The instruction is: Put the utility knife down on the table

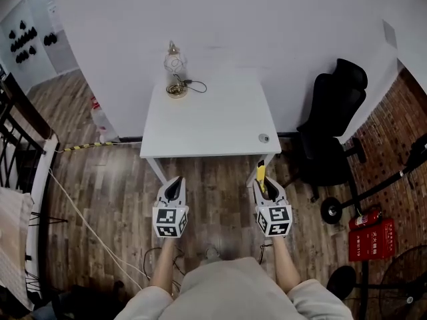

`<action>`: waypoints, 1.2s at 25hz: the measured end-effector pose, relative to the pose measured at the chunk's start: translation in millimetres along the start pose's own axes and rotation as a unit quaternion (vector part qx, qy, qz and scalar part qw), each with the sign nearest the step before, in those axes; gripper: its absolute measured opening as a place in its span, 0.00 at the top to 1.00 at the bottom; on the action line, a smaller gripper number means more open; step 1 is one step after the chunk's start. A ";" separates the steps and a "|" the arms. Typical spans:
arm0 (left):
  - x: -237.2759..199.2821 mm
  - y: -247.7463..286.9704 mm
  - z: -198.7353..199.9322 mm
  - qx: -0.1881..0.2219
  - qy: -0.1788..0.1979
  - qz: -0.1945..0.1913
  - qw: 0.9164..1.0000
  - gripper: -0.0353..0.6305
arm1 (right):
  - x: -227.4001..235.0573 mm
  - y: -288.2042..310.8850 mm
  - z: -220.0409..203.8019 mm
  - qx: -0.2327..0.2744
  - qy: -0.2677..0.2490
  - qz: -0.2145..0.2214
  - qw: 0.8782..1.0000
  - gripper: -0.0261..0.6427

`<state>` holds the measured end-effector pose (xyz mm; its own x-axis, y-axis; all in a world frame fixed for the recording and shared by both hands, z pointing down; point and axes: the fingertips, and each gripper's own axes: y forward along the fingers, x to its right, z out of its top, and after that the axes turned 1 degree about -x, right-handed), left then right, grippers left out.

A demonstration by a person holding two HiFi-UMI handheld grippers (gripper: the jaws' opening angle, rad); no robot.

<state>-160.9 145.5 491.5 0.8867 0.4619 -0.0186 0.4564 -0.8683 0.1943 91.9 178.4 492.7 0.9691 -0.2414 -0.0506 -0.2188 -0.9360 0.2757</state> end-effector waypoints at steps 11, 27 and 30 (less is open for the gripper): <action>-16.6 46.6 0.4 -0.007 0.007 -0.014 1.000 0.94 | 11.7 45.0 -0.9 -0.005 0.010 -0.008 1.000 0.80; -46.9 174.1 13.1 -0.014 0.016 -0.013 1.000 0.94 | 68.1 165.7 7.5 -0.006 0.022 0.000 1.000 0.80; -57.6 207.3 21.4 -0.014 0.015 -0.008 1.000 0.94 | 83.0 197.2 15.4 -0.008 0.022 0.004 1.000 0.80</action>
<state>-115.8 -65.0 511.9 0.8768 0.4808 0.0066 0.4676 -0.8556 0.2220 127.4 -30.1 528.0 0.9712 -0.2382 -0.0068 -0.2260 -0.9297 0.2909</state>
